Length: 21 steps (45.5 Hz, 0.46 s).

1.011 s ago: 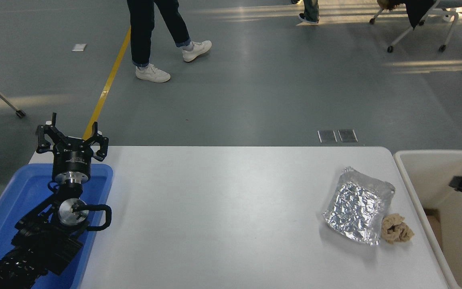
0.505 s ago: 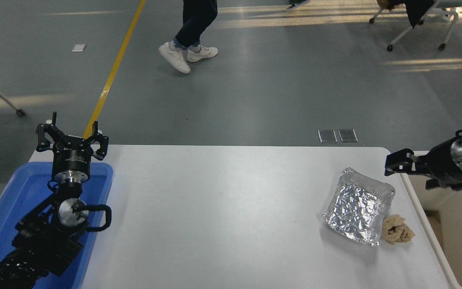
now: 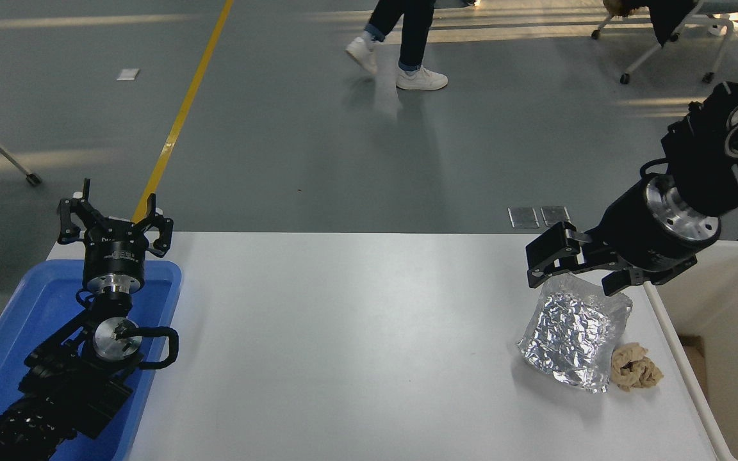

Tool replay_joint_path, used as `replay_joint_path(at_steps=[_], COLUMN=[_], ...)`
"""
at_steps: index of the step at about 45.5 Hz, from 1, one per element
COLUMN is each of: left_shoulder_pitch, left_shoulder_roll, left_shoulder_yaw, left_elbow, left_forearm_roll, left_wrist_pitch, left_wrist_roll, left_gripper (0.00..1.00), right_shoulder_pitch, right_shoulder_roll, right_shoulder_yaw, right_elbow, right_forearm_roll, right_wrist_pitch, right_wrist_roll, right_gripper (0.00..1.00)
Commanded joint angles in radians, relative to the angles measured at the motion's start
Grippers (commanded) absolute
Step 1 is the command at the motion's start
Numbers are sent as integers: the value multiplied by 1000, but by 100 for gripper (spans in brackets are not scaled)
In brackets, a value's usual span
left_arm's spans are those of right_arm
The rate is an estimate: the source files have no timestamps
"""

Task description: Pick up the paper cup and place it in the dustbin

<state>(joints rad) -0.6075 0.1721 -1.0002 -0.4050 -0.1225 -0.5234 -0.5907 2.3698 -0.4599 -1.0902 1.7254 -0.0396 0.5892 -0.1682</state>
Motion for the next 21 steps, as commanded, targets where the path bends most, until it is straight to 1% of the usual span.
replay_joint_path(at_steps=[1, 9, 21], left_shoulder_pitch=[0, 0, 0], left_shoulder_roll=[0, 0, 0], left_shoulder_yaw=[0, 0, 0], left_elbow=[0, 0, 0], left_forearm_roll=[0, 0, 0], left_wrist_pitch=[0, 0, 0], left_wrist_roll=[0, 0, 0], left_gripper=[99, 99, 99], right_shoulder_pitch=[60, 62, 62], right_shoulder_roll=[61, 69, 70], right_shoulder_yaw=[4, 4, 7], right_elbow=[20, 20, 20], right_forearm_roll=[49, 49, 50], right_wrist_pitch=[30, 34, 50], right_wrist_roll=[6, 6, 22], right_gripper=[100, 100, 100])
